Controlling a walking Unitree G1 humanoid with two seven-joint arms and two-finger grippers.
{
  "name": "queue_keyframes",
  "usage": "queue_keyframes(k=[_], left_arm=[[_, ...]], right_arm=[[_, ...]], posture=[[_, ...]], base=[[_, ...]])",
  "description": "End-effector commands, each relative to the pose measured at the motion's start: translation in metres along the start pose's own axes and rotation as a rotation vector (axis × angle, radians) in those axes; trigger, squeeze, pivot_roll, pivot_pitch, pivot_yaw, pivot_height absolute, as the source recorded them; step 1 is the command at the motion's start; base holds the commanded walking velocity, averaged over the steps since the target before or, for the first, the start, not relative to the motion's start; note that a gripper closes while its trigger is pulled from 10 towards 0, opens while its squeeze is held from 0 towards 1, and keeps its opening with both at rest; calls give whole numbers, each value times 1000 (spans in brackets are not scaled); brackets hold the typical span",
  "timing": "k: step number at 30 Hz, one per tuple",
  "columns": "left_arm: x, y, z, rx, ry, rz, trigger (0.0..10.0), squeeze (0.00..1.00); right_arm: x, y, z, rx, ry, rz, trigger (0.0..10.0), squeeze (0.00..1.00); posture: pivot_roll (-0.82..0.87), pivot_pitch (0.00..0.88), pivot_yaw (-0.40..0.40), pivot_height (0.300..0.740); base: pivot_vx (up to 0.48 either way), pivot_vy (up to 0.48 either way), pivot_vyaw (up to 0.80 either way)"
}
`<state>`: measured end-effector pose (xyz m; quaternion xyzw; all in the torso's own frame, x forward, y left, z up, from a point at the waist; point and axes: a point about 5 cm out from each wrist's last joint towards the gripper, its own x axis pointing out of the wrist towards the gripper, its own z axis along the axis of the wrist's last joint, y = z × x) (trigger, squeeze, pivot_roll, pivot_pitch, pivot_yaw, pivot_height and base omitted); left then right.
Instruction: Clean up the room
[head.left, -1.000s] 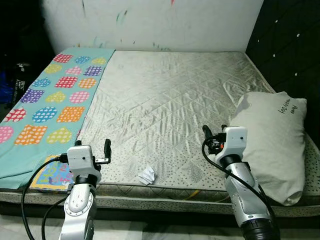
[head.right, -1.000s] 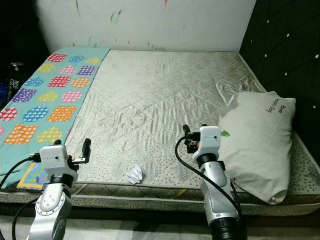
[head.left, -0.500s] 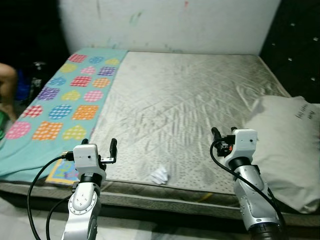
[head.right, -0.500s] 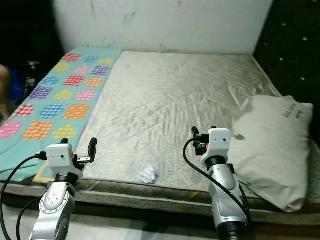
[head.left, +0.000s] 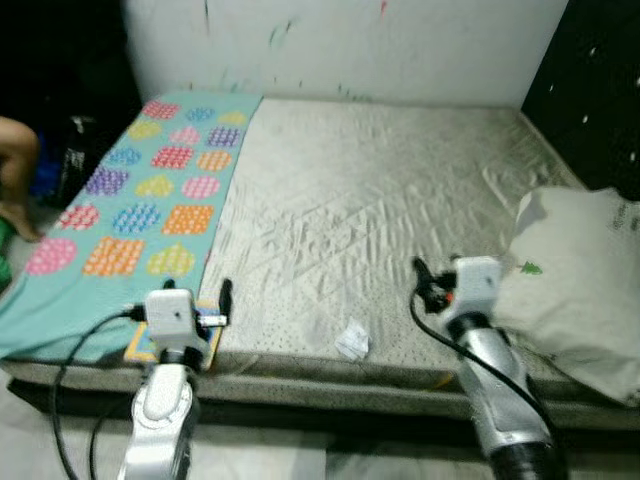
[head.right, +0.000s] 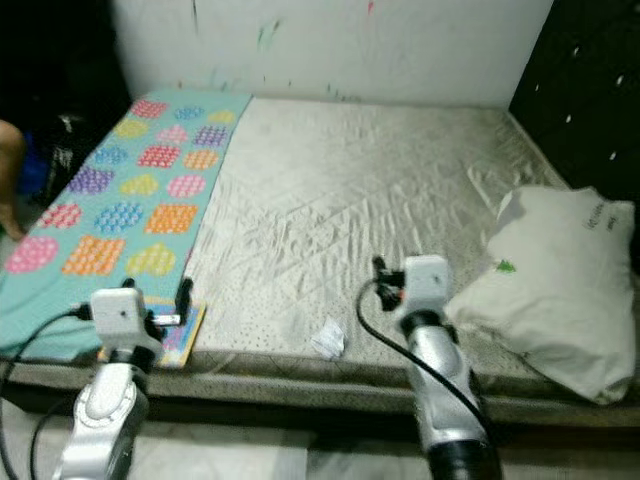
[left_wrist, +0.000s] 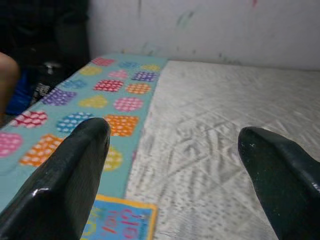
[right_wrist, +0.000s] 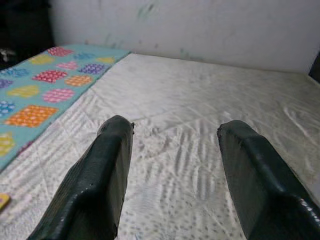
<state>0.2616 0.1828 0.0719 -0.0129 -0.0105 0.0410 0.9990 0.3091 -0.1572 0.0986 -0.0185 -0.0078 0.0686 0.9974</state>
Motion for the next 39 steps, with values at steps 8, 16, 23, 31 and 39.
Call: queue_keyframes(k=[8,16,23,31,39], left_arm=[[3,-10,6,-45,-25,-66,10000,0],[-1,-11,3,-57,-17,-83,10000,0],[1,-11,4,-57,-15,-90,10000,0],[2,-13,0,-50,9,-73,10000,0],[1,-17,-1,-44,10,-87,10000,0]], right_arm=[[-2,-7,-3,-31,21,-18,10000,0],[0,-3,-4,-36,14,-14,10000,0],[0,-3,-5,-38,14,-16,10000,0],[0,-10,-6,-69,13,-27,10000,0],[-1,-9,-10,-61,34,-28,10000,0]], posture=[[53,48,5,740],[67,39,29,740],[64,37,35,740],[61,38,39,740],[60,40,38,740]], base=[[33,0,-277],[319,0,0],[347,0,0],[129,0,0],[0,0,0]])
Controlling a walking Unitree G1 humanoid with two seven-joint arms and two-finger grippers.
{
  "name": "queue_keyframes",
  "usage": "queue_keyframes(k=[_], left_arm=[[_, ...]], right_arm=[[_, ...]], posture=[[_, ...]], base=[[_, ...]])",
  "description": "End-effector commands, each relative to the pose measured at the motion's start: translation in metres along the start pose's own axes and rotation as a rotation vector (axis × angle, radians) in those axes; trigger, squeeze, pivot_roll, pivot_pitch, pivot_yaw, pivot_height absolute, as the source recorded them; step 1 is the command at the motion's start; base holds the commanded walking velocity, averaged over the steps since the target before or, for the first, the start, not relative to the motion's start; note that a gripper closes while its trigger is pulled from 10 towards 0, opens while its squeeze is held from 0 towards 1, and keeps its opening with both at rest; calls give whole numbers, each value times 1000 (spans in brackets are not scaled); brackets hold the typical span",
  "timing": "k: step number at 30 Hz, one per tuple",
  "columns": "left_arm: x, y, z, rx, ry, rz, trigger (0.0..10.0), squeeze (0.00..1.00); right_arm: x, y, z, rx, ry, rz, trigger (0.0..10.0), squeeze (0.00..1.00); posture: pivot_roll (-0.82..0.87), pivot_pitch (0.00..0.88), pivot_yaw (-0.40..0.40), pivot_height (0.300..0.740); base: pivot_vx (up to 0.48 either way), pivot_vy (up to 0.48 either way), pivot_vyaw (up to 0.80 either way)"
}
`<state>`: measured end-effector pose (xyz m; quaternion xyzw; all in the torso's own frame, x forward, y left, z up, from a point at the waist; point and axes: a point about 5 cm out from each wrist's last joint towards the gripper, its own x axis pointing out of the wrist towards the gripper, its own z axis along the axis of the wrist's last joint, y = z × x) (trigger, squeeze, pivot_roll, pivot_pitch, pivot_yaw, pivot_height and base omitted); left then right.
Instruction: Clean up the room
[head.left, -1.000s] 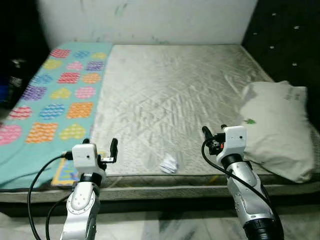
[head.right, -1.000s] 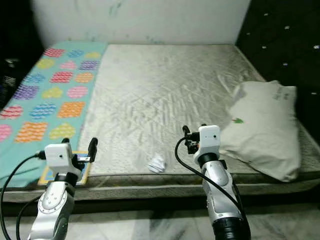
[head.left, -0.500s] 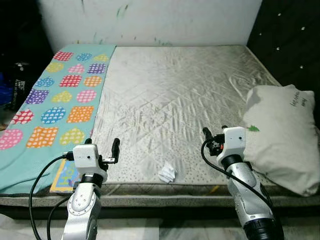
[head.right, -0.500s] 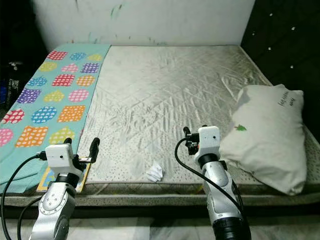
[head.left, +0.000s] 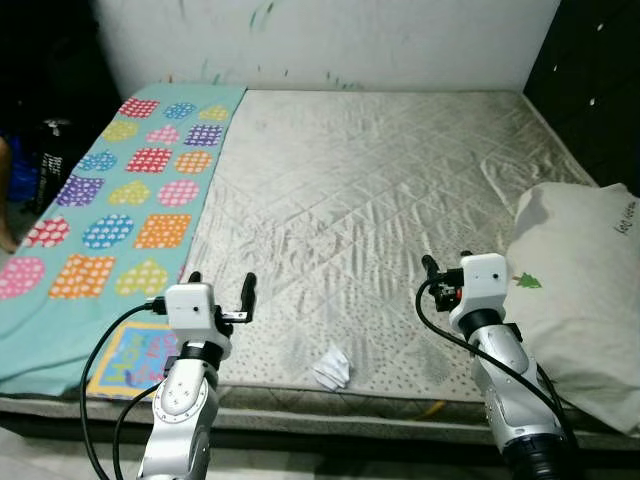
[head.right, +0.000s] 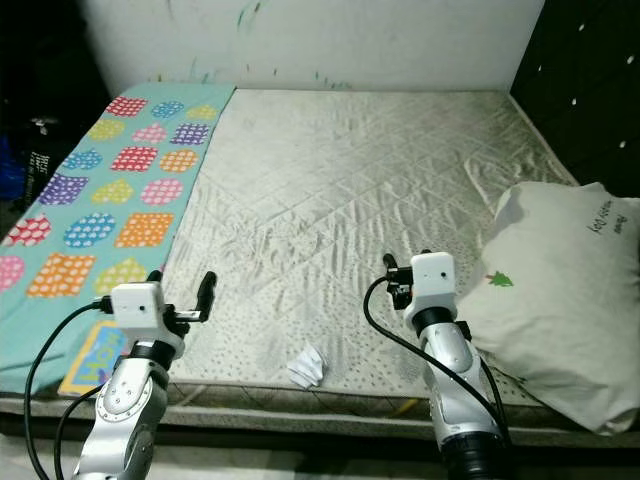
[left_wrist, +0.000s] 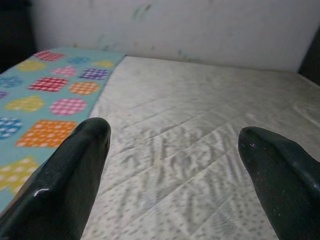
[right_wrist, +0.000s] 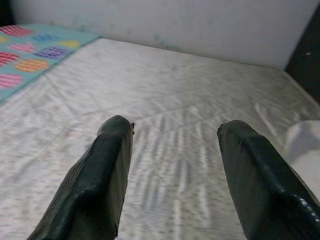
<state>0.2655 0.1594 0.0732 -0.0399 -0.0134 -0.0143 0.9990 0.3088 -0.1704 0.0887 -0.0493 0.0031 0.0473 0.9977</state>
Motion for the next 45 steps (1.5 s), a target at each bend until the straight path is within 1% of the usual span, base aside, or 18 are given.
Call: queue_keyframes(k=[1,5,9,11,14,18,19,22,24,26,29,36,40,45], left_arm=[[-2,7,-3,9,17,30,10000,0],[-3,8,-5,8,31,37,10000,0],[-4,13,-5,14,40,55,10000,0],[-4,16,-3,17,35,67,10000,0],[-5,18,3,18,15,77,10000,0],[-6,22,11,21,-7,91,10000,0],[-7,23,15,19,-14,94,10000,0],[-7,22,20,16,-23,93,10000,0],[-9,23,28,11,-39,101,10000,0],[-9,24,30,10,-42,104,10000,0],[-13,29,35,22,-42,121,10000,0],[-17,36,31,40,-12,138,10000,0],[-16,36,31,38,-3,144,10000,0],[-14,34,31,35,3,140,10000,0]], right_arm=[[2,4,-1,1,12,10,10000,0],[5,4,-1,-1,19,15,10000,0],[9,1,-3,-1,35,14,10000,0],[9,1,-4,-4,42,14,10000,0],[8,0,-4,-2,40,13,10000,0],[7,-2,-2,22,30,-1,10000,0],[7,-2,1,26,23,8,10000,0],[7,-1,4,26,23,24,10000,0],[4,-3,7,35,21,32,10000,0],[4,-4,8,38,18,32,10000,0],[-2,-4,6,37,34,45,10000,0],[-8,-3,5,27,63,73,10000,0],[-11,-3,3,18,74,90,10000,0],[-10,-2,5,10,79,109,10000,0]], posture=[[60,40,38,740],[63,61,37,740],[78,92,33,740],[89,100,32,740],[101,109,29,740],[107,142,23,740],[108,165,19,740],[108,183,13,740],[110,229,2,740],[111,235,1,740],[110,265,-4,740],[105,271,-6,740],[104,266,-9,740],[101,257,-17,711]], base=[[0,0,-606],[0,0,-800],[0,0,-766],[0,0,-200],[0,0,0],[0,0,0],[0,0,0],[0,0,0],[0,0,-800],[0,0,-800],[0,0,0],[0,0,0],[0,0,0],[0,0,0]])
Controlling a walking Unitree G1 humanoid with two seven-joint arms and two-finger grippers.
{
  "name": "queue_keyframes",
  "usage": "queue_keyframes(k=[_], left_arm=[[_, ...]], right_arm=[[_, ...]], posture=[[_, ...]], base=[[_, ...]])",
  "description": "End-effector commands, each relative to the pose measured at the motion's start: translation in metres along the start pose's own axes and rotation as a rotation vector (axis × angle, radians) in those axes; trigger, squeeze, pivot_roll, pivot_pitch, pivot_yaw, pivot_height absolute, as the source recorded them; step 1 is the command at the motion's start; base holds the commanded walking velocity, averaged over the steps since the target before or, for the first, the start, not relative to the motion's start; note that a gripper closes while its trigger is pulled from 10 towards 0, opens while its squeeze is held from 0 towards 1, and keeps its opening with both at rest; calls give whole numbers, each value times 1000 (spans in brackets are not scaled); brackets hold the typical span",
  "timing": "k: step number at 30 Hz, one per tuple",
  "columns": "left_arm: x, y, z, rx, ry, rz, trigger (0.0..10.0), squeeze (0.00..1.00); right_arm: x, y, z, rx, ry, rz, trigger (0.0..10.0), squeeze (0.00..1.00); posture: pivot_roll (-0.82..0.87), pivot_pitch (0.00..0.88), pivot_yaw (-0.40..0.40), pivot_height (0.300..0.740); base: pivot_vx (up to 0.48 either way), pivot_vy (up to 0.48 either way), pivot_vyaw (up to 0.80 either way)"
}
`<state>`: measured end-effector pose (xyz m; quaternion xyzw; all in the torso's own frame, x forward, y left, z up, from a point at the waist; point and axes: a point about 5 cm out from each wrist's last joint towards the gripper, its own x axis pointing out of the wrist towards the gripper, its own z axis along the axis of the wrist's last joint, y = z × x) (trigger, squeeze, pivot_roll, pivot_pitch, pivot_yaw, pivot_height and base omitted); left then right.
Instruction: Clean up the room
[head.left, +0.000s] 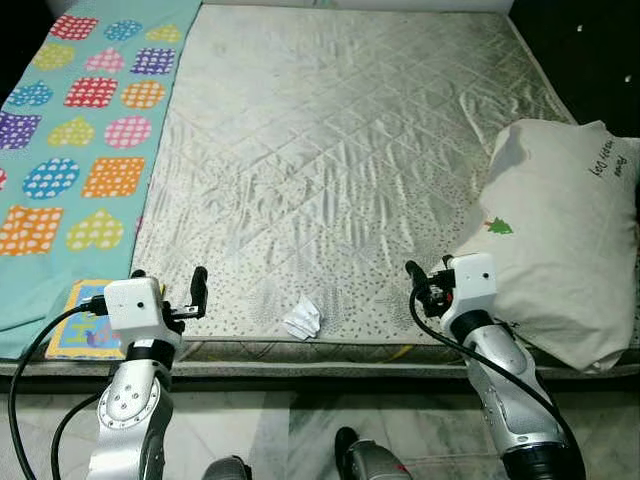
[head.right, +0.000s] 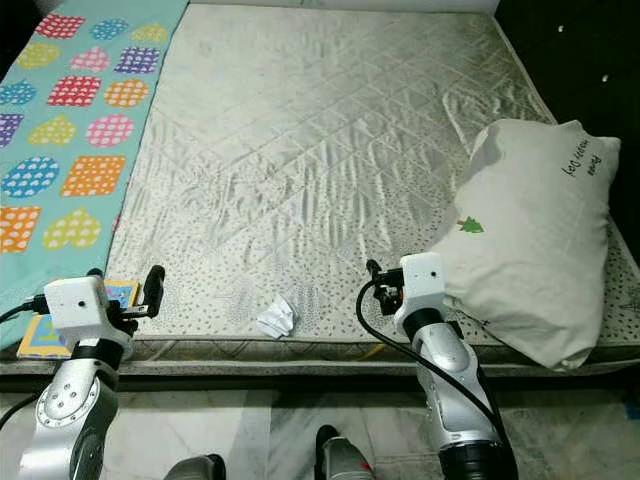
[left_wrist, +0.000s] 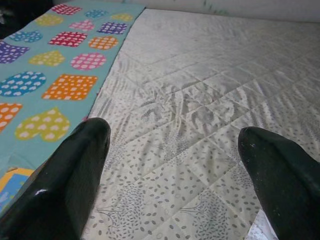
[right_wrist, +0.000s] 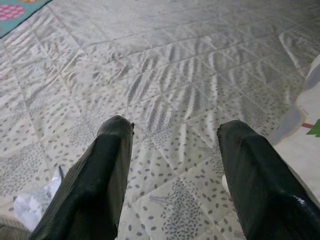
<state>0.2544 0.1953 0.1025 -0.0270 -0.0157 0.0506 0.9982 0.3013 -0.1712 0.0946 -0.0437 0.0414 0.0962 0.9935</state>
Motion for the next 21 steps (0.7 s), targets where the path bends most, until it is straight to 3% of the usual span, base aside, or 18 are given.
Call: queue_keyframes(k=[1,21], left_arm=[[-2,2,-1,7,11,12,10000,0],[2,1,0,16,-3,21,10000,0]], right_arm=[[-2,0,0,-7,7,13,10000,0],[2,2,2,-30,-1,30,10000,0]], posture=[[101,256,-18,701],[99,236,-19,572]], base=[[0,0,0],[0,0,0]])
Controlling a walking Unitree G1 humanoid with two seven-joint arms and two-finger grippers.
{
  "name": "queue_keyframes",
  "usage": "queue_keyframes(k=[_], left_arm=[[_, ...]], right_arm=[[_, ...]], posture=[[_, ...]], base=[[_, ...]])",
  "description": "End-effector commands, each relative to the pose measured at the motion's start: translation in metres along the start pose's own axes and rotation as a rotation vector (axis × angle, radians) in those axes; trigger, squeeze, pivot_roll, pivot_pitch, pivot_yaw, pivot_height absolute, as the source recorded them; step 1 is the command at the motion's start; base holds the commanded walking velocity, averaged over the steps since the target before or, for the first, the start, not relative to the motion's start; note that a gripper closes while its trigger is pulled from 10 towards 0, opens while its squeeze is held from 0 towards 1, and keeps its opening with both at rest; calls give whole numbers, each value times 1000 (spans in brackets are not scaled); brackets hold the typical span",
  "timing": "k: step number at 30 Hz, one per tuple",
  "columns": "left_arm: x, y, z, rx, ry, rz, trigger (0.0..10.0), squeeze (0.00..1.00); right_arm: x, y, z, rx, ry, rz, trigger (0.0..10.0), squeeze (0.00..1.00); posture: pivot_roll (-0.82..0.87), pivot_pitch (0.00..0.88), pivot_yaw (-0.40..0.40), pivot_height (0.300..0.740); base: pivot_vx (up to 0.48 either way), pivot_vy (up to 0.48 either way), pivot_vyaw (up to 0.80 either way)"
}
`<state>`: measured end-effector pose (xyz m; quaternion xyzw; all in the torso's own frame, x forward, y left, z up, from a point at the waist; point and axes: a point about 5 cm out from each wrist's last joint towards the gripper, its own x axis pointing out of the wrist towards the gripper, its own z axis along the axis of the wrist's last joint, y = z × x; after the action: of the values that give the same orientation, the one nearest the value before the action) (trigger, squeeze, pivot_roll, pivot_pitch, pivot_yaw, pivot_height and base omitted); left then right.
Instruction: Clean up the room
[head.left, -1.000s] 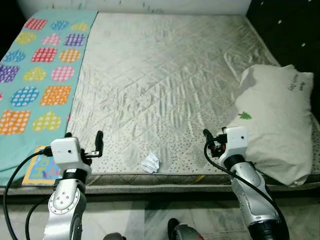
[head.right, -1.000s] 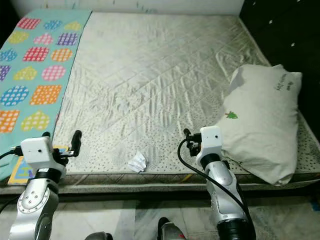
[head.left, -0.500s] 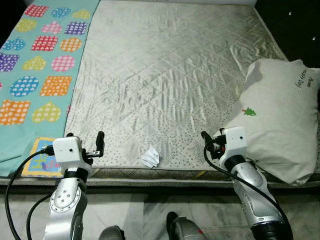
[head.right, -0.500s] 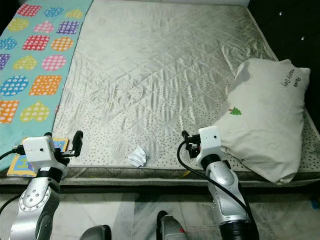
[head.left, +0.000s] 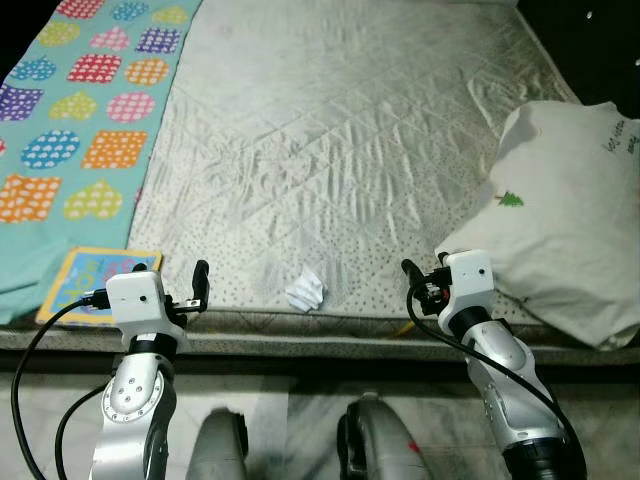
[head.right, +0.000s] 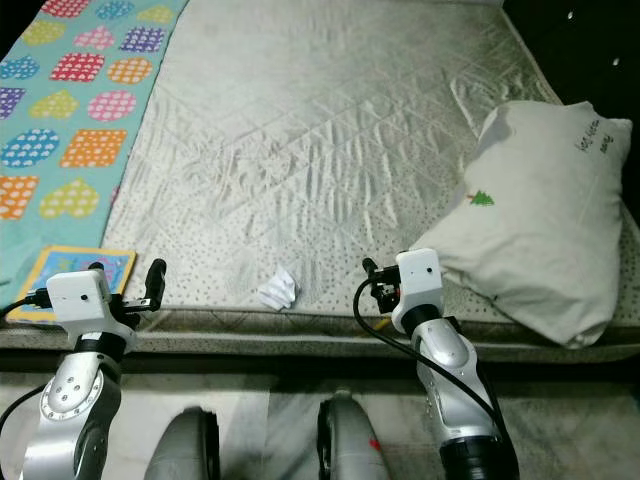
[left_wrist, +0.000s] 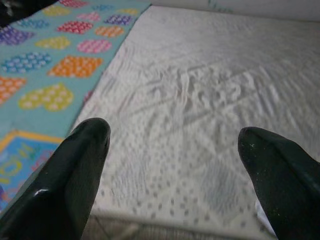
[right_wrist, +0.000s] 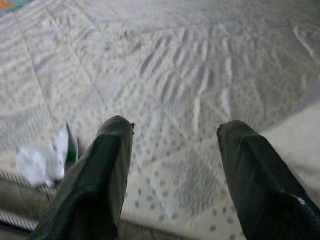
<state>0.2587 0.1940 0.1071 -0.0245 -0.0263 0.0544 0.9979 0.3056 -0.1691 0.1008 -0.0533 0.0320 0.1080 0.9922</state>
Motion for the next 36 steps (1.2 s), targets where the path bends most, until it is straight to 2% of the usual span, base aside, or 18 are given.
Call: queue_keyframes(k=[1,6,14,18,36], left_arm=[[-3,3,-4,14,16,19,10000,0],[-2,6,-5,13,24,56,10000,0],[-3,5,-4,0,11,44,10000,0],[-4,6,-4,-5,11,52,10000,0],[-6,4,-1,-24,0,26,10000,0]], right_arm=[[-2,3,-5,-11,18,11,10000,0],[-1,4,-5,-9,12,14,10000,0],[-1,8,-4,-18,4,38,10000,0],[-1,9,-4,-19,5,48,10000,0],[-1,12,-4,-32,7,65,10000,0]], posture=[[99,236,-19,568],[95,248,-14,568],[97,250,-17,568],[97,254,-18,543],[90,272,-16,543]], base=[[0,0,0],[0,0,0],[0,0,0],[0,0,0],[0,0,0]])
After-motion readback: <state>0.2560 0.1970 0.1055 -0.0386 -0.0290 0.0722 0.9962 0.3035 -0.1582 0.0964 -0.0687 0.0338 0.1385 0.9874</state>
